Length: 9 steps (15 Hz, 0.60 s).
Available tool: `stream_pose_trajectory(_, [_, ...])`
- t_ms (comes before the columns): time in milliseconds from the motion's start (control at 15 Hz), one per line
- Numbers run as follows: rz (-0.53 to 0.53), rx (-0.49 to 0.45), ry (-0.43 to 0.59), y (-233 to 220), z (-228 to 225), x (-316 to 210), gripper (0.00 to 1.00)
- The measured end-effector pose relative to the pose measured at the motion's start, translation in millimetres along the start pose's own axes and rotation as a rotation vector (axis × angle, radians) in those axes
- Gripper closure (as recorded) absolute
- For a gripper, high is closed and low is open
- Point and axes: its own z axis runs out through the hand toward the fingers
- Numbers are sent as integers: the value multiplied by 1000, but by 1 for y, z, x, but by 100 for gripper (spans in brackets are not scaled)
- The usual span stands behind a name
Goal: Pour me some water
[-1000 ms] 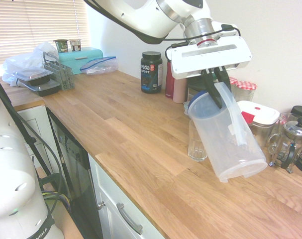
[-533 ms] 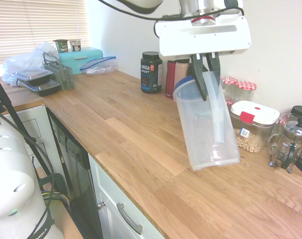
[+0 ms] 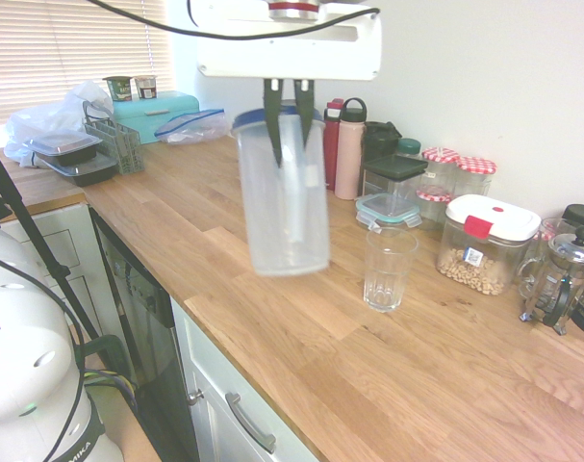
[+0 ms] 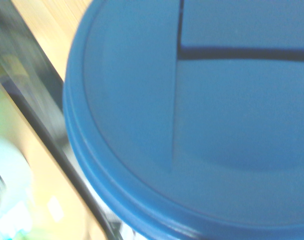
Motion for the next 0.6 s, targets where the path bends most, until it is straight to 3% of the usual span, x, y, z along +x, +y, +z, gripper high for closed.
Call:
stream_pose_trajectory(200, [150,119,43,-57,-2,11,100])
stream_pose_trajectory(600, [481,226,178,-180,73,49,100])
